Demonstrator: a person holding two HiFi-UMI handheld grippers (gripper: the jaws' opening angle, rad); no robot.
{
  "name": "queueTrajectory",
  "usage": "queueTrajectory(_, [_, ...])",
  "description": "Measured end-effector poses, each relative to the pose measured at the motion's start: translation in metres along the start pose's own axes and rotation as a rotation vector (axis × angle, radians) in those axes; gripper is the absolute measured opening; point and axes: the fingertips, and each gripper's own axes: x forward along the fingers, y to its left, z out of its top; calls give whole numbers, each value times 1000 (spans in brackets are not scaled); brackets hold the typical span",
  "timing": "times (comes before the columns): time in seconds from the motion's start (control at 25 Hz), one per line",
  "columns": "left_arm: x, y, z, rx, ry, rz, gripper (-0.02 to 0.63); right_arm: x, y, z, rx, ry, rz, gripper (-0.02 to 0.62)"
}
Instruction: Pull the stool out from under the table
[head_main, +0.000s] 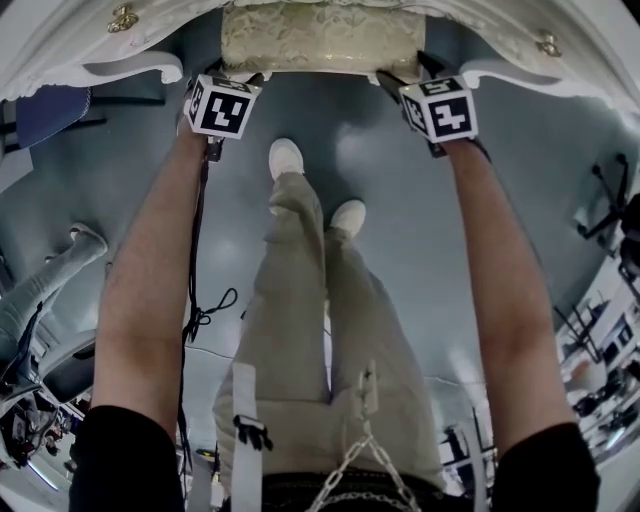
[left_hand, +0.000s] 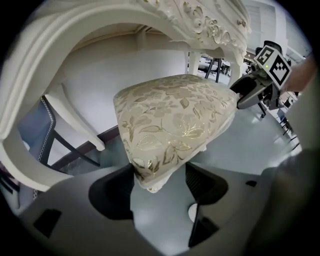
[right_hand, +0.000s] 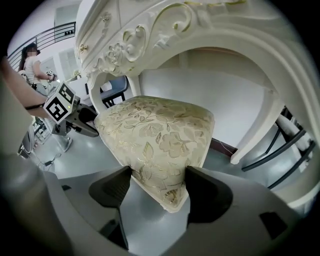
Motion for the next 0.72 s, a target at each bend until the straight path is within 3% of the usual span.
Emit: queueTrajectory(0.72, [-32, -50, -80, -99, 53, 16, 311, -11, 36, -33, -117, 44, 76, 347])
